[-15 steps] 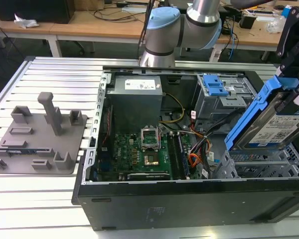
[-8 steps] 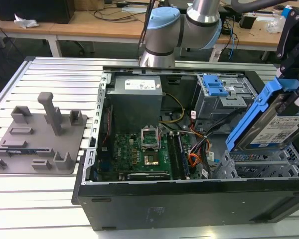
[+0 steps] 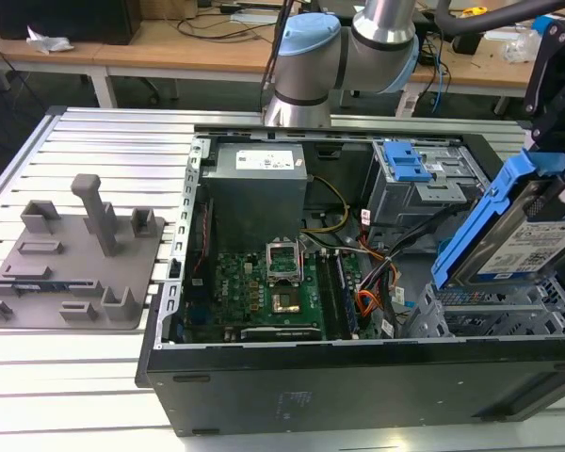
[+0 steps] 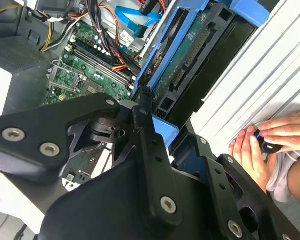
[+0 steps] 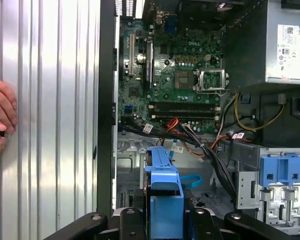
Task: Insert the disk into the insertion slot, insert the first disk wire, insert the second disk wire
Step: 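Insert the disk into the insertion slot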
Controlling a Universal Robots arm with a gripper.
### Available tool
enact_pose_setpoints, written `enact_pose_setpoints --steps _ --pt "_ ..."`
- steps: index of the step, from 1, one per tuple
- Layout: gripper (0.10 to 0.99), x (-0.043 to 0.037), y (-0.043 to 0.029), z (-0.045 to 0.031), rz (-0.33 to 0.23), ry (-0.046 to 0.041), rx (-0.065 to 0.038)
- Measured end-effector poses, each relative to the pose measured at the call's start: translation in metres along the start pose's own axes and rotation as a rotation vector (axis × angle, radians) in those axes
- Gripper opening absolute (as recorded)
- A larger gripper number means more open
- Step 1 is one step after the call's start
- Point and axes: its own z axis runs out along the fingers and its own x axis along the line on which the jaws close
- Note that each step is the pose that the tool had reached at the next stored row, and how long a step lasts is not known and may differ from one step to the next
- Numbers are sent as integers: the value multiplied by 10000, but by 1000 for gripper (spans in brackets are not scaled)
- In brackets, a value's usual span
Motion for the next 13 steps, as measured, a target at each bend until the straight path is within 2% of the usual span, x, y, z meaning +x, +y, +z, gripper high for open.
enact_pose_setpoints --steps 4,13 --pt "365 1 -2 11 409 3 37" --pt "365 1 -24 19 481 0 44"
